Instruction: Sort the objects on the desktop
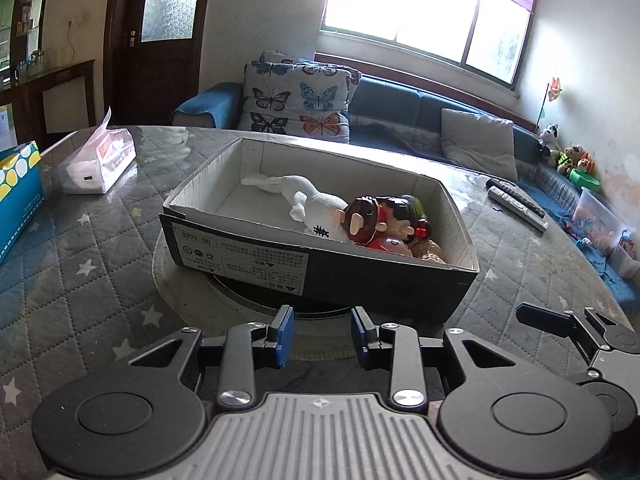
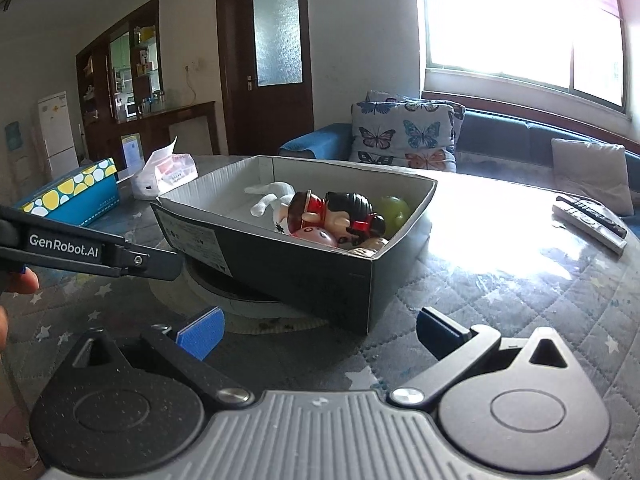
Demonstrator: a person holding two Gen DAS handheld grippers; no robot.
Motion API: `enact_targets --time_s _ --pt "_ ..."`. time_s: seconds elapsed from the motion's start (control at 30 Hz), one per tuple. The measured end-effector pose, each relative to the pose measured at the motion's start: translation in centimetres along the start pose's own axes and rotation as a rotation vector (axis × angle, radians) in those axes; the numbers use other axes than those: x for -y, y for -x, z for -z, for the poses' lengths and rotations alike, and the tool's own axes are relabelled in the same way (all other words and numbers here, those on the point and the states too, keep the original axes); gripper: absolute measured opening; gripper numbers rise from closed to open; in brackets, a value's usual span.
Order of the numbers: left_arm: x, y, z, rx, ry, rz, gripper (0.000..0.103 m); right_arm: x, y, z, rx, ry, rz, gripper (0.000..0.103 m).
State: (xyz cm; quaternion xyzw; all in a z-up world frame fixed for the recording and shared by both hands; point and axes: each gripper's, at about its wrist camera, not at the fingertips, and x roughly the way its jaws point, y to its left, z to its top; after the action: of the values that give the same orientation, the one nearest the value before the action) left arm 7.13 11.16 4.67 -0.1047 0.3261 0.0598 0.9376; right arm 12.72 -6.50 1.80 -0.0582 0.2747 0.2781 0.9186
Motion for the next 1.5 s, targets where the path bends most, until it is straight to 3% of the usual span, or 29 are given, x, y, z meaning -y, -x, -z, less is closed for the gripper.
enact_targets --time_s 0.7,1.5 --pt "1.5 -0.9 -0.2 -0.008 -0.109 -0.052 0.034 0.0 -1.5 -0.2 -0.043 -0.013 0.005 0.103" --pt "1.5 -3.5 -0.9 -0.035 -0.16 -0.098 0.034 0.2 -4.2 -0.8 -0.107 -0.053 0.019 0.103"
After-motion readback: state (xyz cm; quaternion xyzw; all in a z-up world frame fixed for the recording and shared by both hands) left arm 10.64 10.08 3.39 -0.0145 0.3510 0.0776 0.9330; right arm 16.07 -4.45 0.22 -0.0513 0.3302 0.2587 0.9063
